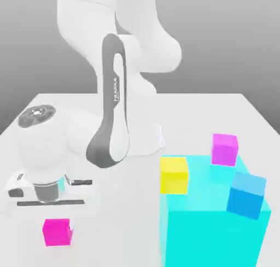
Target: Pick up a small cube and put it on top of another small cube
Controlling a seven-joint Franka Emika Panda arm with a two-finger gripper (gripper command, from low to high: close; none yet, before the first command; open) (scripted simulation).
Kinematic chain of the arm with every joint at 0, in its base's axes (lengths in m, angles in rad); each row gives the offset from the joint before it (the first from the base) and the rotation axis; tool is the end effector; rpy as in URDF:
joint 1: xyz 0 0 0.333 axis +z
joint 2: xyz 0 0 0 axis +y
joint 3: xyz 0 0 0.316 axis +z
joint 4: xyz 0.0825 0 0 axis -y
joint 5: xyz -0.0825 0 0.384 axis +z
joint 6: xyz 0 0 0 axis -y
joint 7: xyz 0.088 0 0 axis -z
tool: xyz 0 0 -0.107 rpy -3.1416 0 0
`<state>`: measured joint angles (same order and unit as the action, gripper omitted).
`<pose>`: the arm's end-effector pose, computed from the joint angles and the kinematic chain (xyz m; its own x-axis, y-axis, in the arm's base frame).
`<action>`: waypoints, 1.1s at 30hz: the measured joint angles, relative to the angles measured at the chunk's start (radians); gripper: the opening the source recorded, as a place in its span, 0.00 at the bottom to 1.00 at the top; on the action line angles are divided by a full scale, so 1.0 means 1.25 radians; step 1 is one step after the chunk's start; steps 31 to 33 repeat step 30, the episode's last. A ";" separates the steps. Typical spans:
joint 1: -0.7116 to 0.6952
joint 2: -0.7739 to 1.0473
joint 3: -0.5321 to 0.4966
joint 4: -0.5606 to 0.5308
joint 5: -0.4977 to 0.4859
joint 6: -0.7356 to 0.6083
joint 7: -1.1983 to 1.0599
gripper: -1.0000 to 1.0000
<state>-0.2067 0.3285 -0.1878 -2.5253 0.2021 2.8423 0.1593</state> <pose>0.4136 -0.1904 0.1558 0.7403 -0.6723 0.0000 -0.6723 -0.7403 0.0011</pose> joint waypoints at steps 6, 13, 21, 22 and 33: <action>0.036 -0.129 -0.002 0.042 -0.029 -0.122 0.048 0.00; 0.167 -0.197 0.102 0.236 -0.002 -0.335 0.067 0.00; 0.345 -0.247 0.184 0.414 -0.096 -0.612 0.130 0.00; 0.367 -0.251 0.194 0.432 -0.114 -0.644 0.140 0.00; 0.396 -0.210 0.168 0.369 -0.156 -0.569 0.158 1.00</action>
